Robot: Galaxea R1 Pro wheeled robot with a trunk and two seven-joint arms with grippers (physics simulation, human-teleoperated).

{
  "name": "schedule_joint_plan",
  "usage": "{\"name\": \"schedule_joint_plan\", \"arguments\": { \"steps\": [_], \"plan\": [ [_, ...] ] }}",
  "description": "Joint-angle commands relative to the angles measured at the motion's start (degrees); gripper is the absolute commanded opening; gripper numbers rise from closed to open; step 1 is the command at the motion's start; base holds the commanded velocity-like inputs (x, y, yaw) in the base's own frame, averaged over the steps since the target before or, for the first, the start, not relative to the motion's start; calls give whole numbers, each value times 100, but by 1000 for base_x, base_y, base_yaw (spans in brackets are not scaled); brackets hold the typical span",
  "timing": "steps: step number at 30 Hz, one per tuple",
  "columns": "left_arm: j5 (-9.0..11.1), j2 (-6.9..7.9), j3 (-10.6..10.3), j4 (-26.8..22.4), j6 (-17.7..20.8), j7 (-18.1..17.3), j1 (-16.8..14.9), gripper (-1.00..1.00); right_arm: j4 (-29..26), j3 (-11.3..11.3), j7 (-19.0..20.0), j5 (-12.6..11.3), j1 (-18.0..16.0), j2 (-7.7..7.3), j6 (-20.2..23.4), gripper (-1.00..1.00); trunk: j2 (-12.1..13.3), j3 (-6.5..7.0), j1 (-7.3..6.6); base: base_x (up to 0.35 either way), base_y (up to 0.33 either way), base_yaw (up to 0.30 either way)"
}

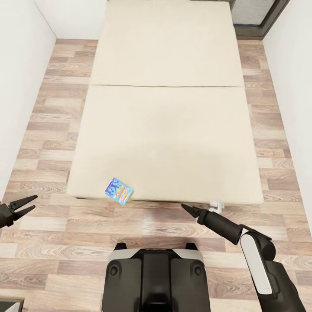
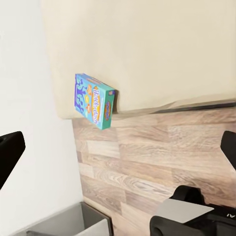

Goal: Put all the toys in the child's room - the three board games (two on the bed and one on the table), the two jigsaw puzzles on the table, and the tennis ball on the table - inside the toy box on the table in the child's room.

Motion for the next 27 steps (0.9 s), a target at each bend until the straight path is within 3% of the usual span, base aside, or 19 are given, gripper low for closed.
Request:
{"name": "schedule_joint_plan", "arguments": {
  "steps": [1, 4, 8, 27],
  "plan": [
    [3, -64, -22, 45, 36, -4, 10, 100, -2, -10, 15, -14, 1, 0, 39, 100, -8, 4, 4, 0, 0, 0],
    [6, -214, -75, 135, -10, 1, 27, 100, 3, -12, 17, -13, 5, 0, 39, 100, -8, 32, 4, 0, 0, 0],
    [15, -280, -100, 162, -79, -13, 34, 100, 7, -24, 22, -26, 6, -16, 39, 100, -8, 69, 4, 0, 0, 0],
    [25, -308, -95, 154, -108, -13, 36, 100, 5, -17, 3, -11, 7, -4, 39, 100, -8, 245, 4, 0, 42, 0]
  ]
}}
